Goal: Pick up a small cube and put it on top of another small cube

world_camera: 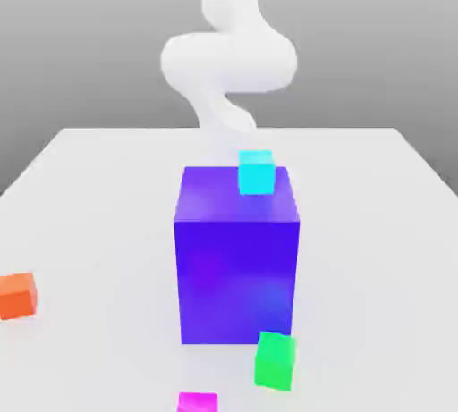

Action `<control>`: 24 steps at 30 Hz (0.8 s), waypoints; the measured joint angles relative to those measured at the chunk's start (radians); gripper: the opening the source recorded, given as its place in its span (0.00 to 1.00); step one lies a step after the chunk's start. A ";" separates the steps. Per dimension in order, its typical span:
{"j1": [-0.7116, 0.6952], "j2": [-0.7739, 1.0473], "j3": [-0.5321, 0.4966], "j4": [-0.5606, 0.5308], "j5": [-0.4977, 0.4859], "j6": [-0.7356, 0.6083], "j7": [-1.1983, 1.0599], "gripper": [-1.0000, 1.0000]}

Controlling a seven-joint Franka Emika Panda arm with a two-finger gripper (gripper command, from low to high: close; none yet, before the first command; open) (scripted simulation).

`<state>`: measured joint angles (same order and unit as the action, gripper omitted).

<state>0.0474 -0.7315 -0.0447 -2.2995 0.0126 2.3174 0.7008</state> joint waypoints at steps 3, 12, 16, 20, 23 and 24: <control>0.058 0.085 -0.057 0.001 0.019 0.022 -0.127 0.50; 0.202 0.328 -0.209 0.002 0.106 0.084 -0.513 0.50; 0.250 0.438 -0.262 0.003 0.158 0.111 -0.694 0.50; 0.276 0.551 -0.295 0.005 0.216 0.137 -0.879 0.50; 0.288 0.635 -0.309 0.006 0.258 0.155 -1.017 0.50; 0.290 0.663 -0.311 0.007 0.270 0.162 -1.061 0.50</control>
<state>0.3371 -0.0689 -0.3553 -2.2930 0.2831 2.4793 -0.3605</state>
